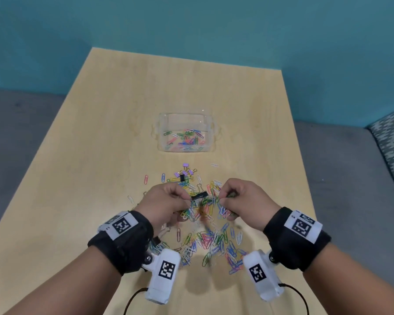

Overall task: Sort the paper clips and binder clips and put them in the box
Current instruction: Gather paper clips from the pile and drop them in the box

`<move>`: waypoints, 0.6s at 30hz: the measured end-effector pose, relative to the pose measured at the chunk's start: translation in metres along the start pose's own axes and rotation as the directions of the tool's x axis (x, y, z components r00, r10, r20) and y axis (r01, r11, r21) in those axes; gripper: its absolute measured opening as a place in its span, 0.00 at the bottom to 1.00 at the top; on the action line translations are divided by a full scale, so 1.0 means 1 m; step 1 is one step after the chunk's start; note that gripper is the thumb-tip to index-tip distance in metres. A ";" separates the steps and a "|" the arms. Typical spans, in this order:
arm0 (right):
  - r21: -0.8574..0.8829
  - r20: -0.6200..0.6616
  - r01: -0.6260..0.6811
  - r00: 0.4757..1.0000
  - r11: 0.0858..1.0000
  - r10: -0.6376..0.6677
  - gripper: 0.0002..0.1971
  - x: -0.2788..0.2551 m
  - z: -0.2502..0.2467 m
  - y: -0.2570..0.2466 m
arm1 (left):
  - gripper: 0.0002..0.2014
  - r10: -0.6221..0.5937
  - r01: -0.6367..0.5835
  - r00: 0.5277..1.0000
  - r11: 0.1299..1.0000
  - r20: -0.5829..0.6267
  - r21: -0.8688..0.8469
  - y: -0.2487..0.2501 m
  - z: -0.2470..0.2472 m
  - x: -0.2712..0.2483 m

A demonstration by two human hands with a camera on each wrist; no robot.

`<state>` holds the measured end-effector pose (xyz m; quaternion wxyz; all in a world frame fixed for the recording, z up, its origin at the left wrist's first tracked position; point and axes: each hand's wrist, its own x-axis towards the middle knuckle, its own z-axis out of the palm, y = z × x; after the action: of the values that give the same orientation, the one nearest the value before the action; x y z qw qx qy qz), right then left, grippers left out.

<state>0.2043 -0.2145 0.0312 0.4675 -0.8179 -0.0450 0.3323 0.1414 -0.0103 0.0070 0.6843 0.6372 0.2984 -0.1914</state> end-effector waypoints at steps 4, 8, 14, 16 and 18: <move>0.160 -0.018 0.008 1.000 0.987 -0.005 0.05 0.028 -0.008 -0.020 | 0.07 0.035 -0.037 0.999 0.994 -0.017 -0.107 0.033 -0.013 0.017; 0.241 -0.069 0.048 0.997 0.969 -0.033 0.10 0.070 -0.016 -0.052 | 0.08 0.084 -0.095 0.993 0.984 -0.081 -0.150 0.077 -0.031 0.050; 0.177 -0.160 0.075 0.986 0.981 -0.046 0.12 0.142 -0.021 -0.093 | 0.10 0.149 -0.176 0.967 0.978 -0.209 -0.115 0.135 -0.042 0.100; 0.139 -0.192 0.059 0.981 0.989 -0.032 0.12 0.159 -0.019 -0.101 | 0.11 0.165 -0.184 0.958 0.981 -0.235 -0.058 0.145 -0.041 0.113; 0.102 -0.209 0.031 0.978 0.994 -0.009 0.12 0.171 -0.016 -0.107 | 0.11 0.173 -0.180 0.951 0.984 -0.257 -0.003 0.148 -0.040 0.123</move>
<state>0.3718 -0.1006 0.0357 0.5153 -0.8220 0.0137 0.2419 0.3222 0.0604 0.0382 0.6628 0.6716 0.3286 -0.0419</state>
